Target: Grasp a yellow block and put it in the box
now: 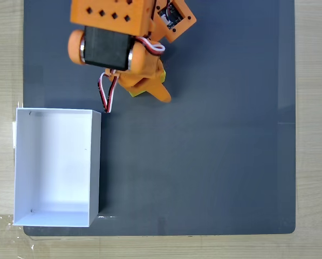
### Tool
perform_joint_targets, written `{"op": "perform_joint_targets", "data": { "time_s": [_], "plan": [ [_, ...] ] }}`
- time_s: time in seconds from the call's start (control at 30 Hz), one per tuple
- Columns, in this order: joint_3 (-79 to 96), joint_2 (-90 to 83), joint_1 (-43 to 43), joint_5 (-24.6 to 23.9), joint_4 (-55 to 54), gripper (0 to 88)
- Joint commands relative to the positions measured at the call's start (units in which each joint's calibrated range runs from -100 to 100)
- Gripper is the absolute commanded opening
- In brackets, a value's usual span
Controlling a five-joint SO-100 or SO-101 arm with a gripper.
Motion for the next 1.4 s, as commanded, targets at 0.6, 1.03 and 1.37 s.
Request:
{"op": "perform_joint_targets", "data": {
  "time_s": [0.6,1.03,1.37],
  "plan": [
    [-6.09,-12.25,-8.25,-3.51,-2.03,21.8],
    [-6.64,-31.23,-7.83,-22.92,-31.96,21.1],
    [-7.72,-24.11,6.90,-32.57,-45.66,21.1]
  ]
}}
